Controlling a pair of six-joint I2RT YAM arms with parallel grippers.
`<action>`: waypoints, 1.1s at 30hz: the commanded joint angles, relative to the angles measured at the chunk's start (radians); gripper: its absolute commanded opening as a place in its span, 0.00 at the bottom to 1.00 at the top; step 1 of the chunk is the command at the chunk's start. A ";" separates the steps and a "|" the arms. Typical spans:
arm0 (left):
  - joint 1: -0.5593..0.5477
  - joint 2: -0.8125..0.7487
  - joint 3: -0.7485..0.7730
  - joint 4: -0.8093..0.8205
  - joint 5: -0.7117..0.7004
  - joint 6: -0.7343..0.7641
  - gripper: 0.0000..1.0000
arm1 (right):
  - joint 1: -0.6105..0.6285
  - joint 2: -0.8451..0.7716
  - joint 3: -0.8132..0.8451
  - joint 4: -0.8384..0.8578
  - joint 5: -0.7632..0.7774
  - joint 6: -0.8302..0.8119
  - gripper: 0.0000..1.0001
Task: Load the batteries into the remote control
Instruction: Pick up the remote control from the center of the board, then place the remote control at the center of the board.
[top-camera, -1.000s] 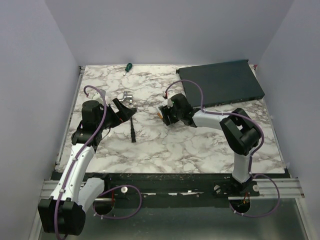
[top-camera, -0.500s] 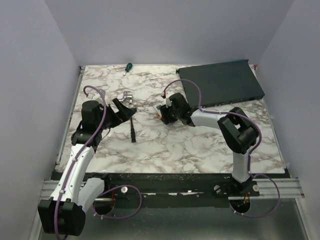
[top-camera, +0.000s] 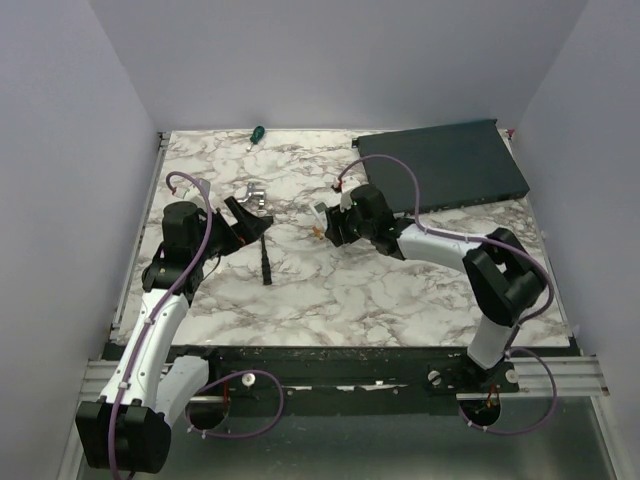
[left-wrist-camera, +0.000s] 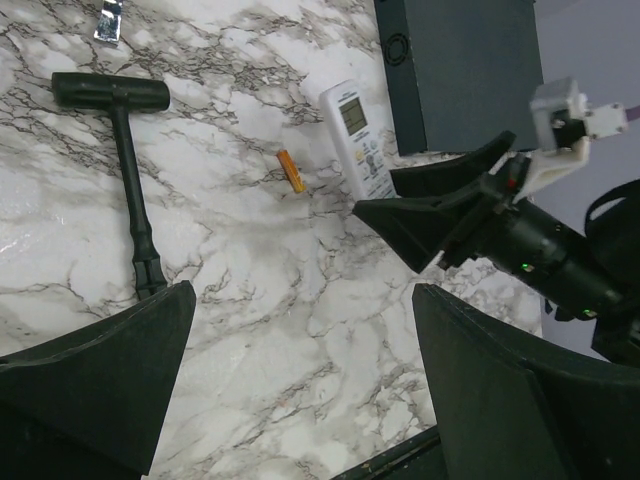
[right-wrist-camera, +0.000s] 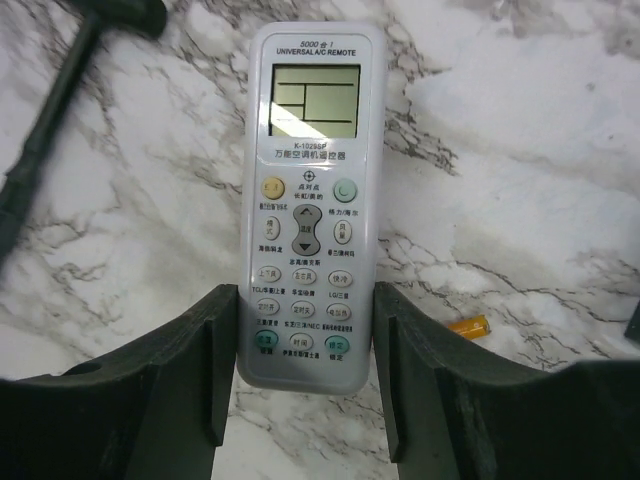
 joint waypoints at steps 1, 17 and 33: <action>0.008 -0.007 -0.005 0.006 0.020 -0.009 0.93 | 0.009 -0.142 -0.044 0.073 -0.036 0.012 0.35; 0.008 0.021 0.010 0.009 0.042 -0.012 0.93 | 0.151 -0.418 -0.476 0.060 0.000 0.180 0.36; 0.008 0.052 0.023 0.015 0.076 -0.023 0.93 | 0.173 -0.345 -0.490 0.050 0.075 0.239 0.85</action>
